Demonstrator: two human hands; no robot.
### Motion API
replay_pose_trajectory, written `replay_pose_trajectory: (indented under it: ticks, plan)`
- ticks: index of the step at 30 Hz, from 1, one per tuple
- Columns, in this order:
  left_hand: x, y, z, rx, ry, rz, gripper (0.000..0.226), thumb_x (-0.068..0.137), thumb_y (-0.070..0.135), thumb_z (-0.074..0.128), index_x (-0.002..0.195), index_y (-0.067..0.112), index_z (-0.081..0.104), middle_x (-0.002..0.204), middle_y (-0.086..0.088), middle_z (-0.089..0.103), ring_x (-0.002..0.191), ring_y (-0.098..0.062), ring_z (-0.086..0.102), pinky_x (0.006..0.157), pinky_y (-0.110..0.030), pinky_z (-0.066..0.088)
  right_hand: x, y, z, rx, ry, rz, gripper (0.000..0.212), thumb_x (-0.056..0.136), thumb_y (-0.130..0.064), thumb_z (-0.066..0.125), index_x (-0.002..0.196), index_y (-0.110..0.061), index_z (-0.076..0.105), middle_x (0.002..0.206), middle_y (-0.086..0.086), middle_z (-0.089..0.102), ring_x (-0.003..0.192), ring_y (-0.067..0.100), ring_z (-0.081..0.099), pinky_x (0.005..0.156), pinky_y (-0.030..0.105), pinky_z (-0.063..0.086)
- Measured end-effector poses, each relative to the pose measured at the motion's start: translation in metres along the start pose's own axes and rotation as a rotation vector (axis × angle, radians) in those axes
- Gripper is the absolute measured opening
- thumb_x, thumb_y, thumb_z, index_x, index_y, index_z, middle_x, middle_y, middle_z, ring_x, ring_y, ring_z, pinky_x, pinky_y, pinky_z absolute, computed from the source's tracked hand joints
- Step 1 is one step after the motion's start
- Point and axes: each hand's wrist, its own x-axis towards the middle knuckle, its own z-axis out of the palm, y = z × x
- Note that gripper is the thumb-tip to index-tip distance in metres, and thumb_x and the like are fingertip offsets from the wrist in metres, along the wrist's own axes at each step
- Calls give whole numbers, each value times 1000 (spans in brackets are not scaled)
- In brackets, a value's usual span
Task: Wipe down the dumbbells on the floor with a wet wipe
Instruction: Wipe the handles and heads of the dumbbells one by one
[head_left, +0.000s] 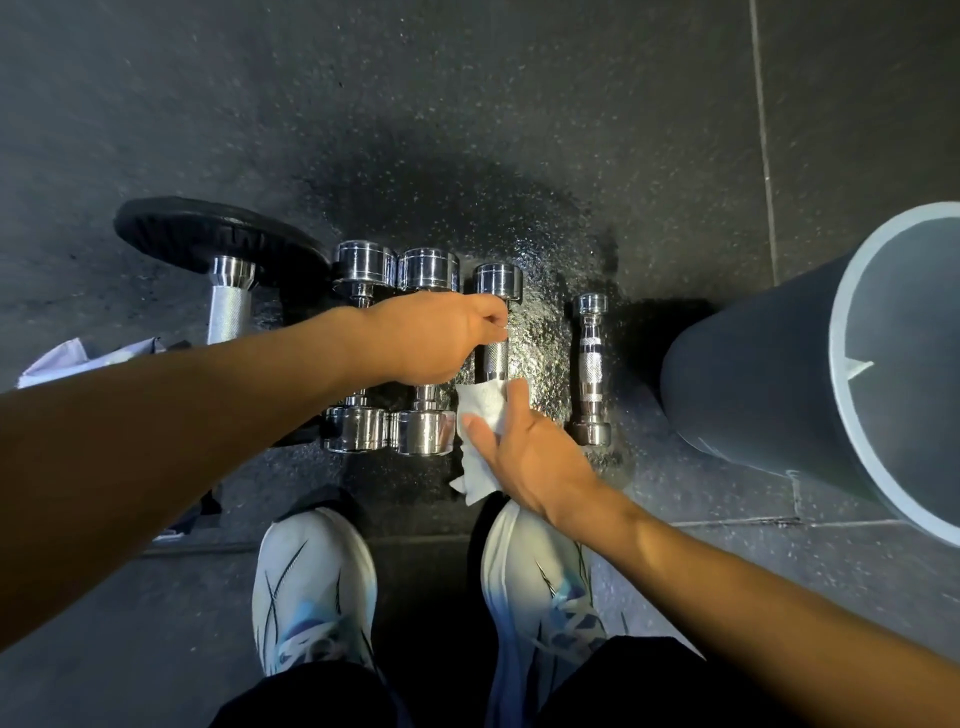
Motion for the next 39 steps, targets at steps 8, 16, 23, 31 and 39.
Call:
replay_pose_trajectory:
  ticks: [8,16,23,31,39]
  plan:
    - [2,6,-4,43,18,1,59,94,-3,48,149,16,44,147,6,36,94,-10,58,76,-20,48,-13,30,-1,-1313,-131,-357,23,105,-18,35,113,-17,56,73,-14,44,68,9,39,96,60,18]
    - [-2,2,-1,69,24,20,51,92,0,50,140,16,53,142,5,39,83,-8,57,72,-25,54,-16,22,-4,-210,-54,38,28,108,-16,33,129,-8,49,107,14,61,102,24,60,69,35,47]
    - [0,4,-4,29,-1,2,60,92,-3,49,149,16,44,150,9,32,99,-12,60,84,-29,54,-28,18,-1,-349,234,-216,45,87,-31,43,126,-14,58,97,4,64,85,23,55,79,38,48]
    - [0,5,-3,53,-12,-8,60,92,-3,50,148,18,45,143,9,36,63,-3,45,53,-16,38,-22,13,13,-513,228,-422,41,91,-40,65,121,-12,63,114,9,52,101,27,48,79,40,50]
    - [3,4,-2,64,7,12,58,93,0,52,148,16,46,144,10,37,85,-7,59,69,-23,51,-3,8,20,-521,228,-386,26,88,-33,74,110,-20,69,108,6,46,94,25,43,74,38,46]
